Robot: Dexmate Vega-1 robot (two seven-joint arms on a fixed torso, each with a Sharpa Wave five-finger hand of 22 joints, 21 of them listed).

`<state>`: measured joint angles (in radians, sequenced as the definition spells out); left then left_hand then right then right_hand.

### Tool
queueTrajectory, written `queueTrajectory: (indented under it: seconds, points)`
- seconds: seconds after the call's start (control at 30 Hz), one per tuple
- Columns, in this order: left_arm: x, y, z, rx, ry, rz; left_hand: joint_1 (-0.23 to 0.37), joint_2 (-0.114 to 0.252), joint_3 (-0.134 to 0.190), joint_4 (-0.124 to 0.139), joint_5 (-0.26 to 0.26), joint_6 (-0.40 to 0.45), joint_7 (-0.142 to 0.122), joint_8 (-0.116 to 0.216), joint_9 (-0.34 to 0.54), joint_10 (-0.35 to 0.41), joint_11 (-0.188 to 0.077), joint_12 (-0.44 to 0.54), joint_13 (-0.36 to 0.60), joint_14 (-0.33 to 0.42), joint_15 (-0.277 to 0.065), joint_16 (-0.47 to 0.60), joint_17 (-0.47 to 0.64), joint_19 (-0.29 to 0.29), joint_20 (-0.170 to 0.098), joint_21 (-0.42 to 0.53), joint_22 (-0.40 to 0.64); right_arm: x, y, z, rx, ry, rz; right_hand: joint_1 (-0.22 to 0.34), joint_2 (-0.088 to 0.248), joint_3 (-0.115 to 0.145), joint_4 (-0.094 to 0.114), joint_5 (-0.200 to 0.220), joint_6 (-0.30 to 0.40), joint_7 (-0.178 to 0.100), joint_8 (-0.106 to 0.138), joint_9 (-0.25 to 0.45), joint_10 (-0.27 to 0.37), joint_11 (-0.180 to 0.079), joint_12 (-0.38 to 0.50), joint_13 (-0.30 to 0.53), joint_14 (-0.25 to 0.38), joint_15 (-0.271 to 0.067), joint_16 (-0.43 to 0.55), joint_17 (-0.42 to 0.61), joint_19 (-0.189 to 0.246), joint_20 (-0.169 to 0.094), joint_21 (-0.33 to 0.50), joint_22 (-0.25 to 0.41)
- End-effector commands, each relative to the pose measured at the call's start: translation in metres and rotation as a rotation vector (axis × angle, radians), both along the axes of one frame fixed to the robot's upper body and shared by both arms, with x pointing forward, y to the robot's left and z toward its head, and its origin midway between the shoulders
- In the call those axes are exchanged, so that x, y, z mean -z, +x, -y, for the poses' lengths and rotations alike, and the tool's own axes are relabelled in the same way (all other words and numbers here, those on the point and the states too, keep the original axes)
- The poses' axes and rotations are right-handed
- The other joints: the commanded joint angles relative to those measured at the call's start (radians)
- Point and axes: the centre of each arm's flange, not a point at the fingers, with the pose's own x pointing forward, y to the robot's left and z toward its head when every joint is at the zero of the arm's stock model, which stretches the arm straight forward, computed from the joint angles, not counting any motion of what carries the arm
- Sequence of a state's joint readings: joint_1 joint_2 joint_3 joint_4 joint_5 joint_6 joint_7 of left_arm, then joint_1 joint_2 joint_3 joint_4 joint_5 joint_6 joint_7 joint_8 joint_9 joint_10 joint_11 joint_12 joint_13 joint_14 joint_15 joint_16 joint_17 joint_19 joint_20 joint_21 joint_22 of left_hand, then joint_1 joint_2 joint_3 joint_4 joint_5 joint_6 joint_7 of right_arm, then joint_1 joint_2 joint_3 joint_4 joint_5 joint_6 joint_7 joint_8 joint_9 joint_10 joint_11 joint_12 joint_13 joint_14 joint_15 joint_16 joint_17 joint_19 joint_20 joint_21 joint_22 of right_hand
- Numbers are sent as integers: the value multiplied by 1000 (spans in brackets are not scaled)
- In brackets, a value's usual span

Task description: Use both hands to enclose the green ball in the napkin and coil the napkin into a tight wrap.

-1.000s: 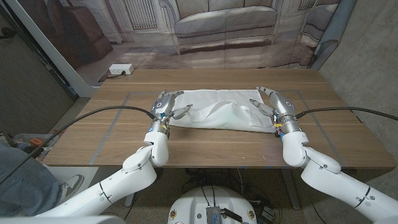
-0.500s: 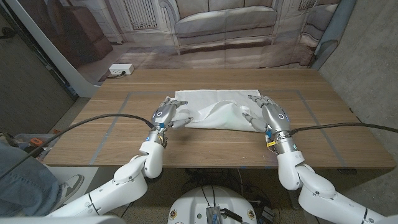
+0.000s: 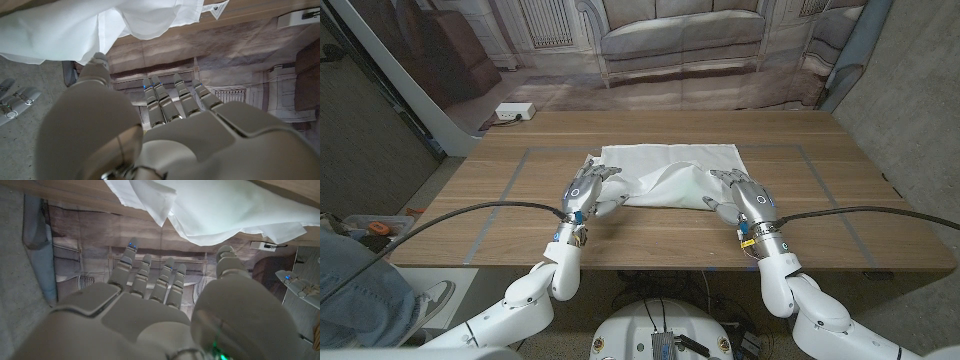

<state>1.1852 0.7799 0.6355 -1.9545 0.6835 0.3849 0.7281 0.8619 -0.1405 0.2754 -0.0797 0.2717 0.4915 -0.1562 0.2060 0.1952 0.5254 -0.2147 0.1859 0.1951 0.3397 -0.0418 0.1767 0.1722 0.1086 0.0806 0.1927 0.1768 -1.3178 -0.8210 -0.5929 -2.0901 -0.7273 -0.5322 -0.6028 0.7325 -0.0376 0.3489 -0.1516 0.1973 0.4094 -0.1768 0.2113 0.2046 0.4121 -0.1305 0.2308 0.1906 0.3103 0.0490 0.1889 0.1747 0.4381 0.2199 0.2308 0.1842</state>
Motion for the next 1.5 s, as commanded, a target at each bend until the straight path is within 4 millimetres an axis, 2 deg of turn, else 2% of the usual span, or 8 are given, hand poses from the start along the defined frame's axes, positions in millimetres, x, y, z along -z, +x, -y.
queueTrajectory:
  seconds: [0.03, 0.27, 0.6, 0.83, 0.9, 0.97, 1.2, 1.5]
  points:
    - [0, -5, 4, -79, 138, -10, -1, -8, -18, -2, 14, -62, 2, -15, 3, -51, 1, -6, 4, -45, -112, -4, 3, -35, 19, -6, 3, 9, 11, -1, -2, 17, -77, 21, 1, -1, 1, 10, 10, 7, 4, 2, 21, 9, 7, -1, 35, 4, 10, 2, 66, -5, 22, 3]
    - [21, 0, 10, -138, 173, 60, 4, -8, -24, -6, 18, -73, 6, -12, 4, -55, 0, 0, 5, -45, -109, 2, 2, -41, 19, -4, 3, 22, 13, -5, 22, -10, -21, 45, -1, -1, -7, 11, 18, 4, 5, 2, 28, 4, 7, -1, 44, 1, 6, 1, 117, -3, 33, 2]
    - [36, 11, 14, -115, 123, 127, 14, -5, -32, -13, 26, -37, -2, 9, 4, -28, -2, 13, 6, -3, -120, 17, 2, -17, 16, 7, 2, 27, 17, 0, 33, -29, -5, 60, -5, -4, -10, 12, 45, -8, 13, 2, 42, -4, 11, -1, 54, -3, 6, 2, 137, -1, 33, 0]
    - [34, 15, 20, -99, 105, 62, 22, -2, -36, -17, 31, -6, -11, 22, 3, -1, -2, 21, 6, 17, -127, 20, 2, -9, 10, 9, 2, 28, 22, 4, 44, -38, -41, 74, -4, -2, -13, 15, 42, -10, 10, 2, 36, -5, 8, -1, 58, -7, 6, 2, 146, -1, 32, -1]
    - [30, 14, 24, -112, 118, 44, 28, 2, -40, -20, 37, 46, -20, 41, 3, 48, -3, 32, 6, 32, -130, 21, 2, -10, 10, 9, 3, 27, 24, 6, 43, -33, -53, 75, -5, -3, -12, 15, 42, -10, 9, 2, 37, -5, 8, -1, 59, -8, 6, 2, 148, -1, 32, -1]
    - [25, 12, 27, -118, 136, 19, 30, 1, -42, -21, 38, 59, -22, 45, 2, 60, -3, 34, 6, 37, -131, 21, 2, -11, 10, 8, 3, 26, 24, 7, 44, -30, -55, 74, -5, -4, -11, 15, 42, -10, 9, 2, 37, -6, 8, -1, 62, -9, 7, 2, 150, -1, 32, -1]
    - [16, 1, 31, -157, 170, 53, 43, 0, -43, -28, 41, 55, -28, 41, 1, 69, -5, 32, 6, 27, -127, 14, 2, -21, 20, 4, 3, 25, 27, 10, 48, -16, -69, 68, -5, -9, -4, 15, 43, -8, 8, 3, 38, -5, 7, -1, 64, -10, 7, 4, 158, -1, 32, -1]
    - [20, 3, 32, -206, 188, 61, 48, 0, -44, -31, 42, 47, -28, 36, 1, 67, -5, 28, 6, 25, -125, 12, 2, -22, 22, 4, 3, 22, 33, 12, 56, -14, -84, 64, -7, -14, -1, 15, 45, -9, 8, 3, 38, -5, 7, -1, 64, -11, 6, 5, 161, 0, 29, -2]
